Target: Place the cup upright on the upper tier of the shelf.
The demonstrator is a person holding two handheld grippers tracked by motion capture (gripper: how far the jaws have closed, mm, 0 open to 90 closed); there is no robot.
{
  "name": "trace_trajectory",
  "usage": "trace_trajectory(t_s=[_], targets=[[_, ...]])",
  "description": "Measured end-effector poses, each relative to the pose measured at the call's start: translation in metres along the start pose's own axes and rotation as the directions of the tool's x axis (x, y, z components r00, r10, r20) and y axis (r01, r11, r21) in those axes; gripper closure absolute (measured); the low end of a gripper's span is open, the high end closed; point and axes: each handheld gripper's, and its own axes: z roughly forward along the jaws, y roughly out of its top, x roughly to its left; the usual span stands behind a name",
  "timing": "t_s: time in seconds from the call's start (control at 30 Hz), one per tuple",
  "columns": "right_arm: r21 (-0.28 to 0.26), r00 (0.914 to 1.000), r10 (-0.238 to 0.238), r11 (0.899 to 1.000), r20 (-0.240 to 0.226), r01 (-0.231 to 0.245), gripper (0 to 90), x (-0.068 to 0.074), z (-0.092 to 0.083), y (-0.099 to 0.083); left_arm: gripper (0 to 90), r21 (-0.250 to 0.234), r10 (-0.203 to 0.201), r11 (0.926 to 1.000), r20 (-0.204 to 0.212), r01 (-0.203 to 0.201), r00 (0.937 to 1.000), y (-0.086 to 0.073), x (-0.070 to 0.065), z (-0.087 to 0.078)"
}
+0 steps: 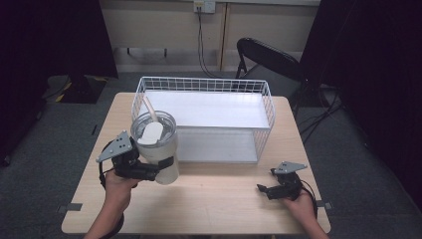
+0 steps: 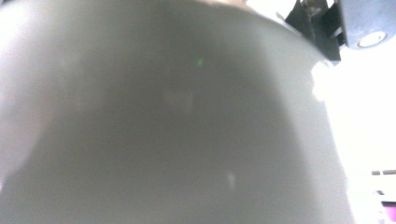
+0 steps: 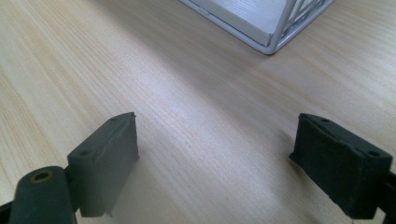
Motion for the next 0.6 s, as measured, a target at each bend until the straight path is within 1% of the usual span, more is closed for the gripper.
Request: trace_trajectory(t_s=[0.03,0.07,0.13,0.17,0.2,0.23,0.3,0.33,0.37,0.4,0.47,0.5,0.57,0.6], targets=[[0.000,1.0000,0.000,1.000,0.000,0.000,13.5,0.000,0.000,0.000,7.9,0.004,0.008,1.0000,-0.002,-0.008,1.0000,0.005,0.002,0.001],[0.000,1.0000,0.000,1.000,0.000,0.000,13.5,0.000,0.000,0.000,7.9,0.000,-0.001,1.0000,-0.002,0.001,1.0000,0.007,0.002,0.001],[0.000,1.0000,0.000,1.000,0.000,0.000,13.5,0.000,0.000,0.000,7.9,0.002,0.002,1.0000,-0.004,-0.002,1.0000,0.009,0.003,0.001],[0.000,1.0000,0.000,1.000,0.000,0.000,13.5,0.000,0.000,0.000,7.9,-0.006,-0.009,0.9999,-0.003,0.009,1.0000,0.011,0.003,0.002],[0.000,1.0000,0.000,1.000,0.000,0.000,13.5,0.000,0.000,0.000,7.9,0.001,0.001,1.0000,-0.005,-0.001,1.0000,0.014,0.004,0.003],[0.000,1.0000,0.000,1.000,0.000,0.000,13.5,0.000,0.000,0.000,7.9,0.001,-0.003,1.0000,-0.007,0.003,1.0000,0.019,0.004,0.004],[0.000,1.0000,0.000,1.000,0.000,0.000,13.5,0.000,0.000,0.000,7.9,0.007,0.011,0.9999,-0.004,-0.010,0.9999,0.025,0.004,0.005],[0.000,1.0000,0.000,1.000,0.000,0.000,13.5,0.000,0.000,0.000,7.9,0.007,0.011,0.9999,-0.004,-0.010,0.9999,0.025,0.004,0.005],[0.000,1.0000,0.000,1.000,0.000,0.000,13.5,0.000,0.000,0.000,7.9,0.002,0.008,1.0000,-0.003,-0.008,1.0000,0.027,0.004,0.006],[0.000,1.0000,0.000,1.000,0.000,0.000,13.5,0.000,0.000,0.000,7.9,0.000,0.015,0.9999,-0.004,-0.015,0.9999,0.033,0.005,0.007],[0.000,1.0000,0.000,1.000,0.000,0.000,13.5,0.000,0.000,0.000,7.9,0.001,0.020,0.9998,-0.004,-0.020,0.9998,0.037,0.006,0.008],[0.001,1.0000,0.000,1.000,0.000,0.000,13.5,0.000,0.000,0.000,7.9,0.001,0.020,0.9998,-0.004,-0.020,0.9998,0.037,0.006,0.008],[0.000,1.0000,-0.001,1.000,0.000,0.001,13.5,0.000,0.000,0.000,7.9,0.003,0.018,0.9998,-0.008,-0.018,0.9998,0.044,0.008,0.010],[0.000,1.0000,-0.001,1.000,0.000,0.001,13.5,0.000,0.000,0.000,7.9,0.003,0.018,0.9998,-0.008,-0.018,0.9998,0.044,0.008,0.010]])
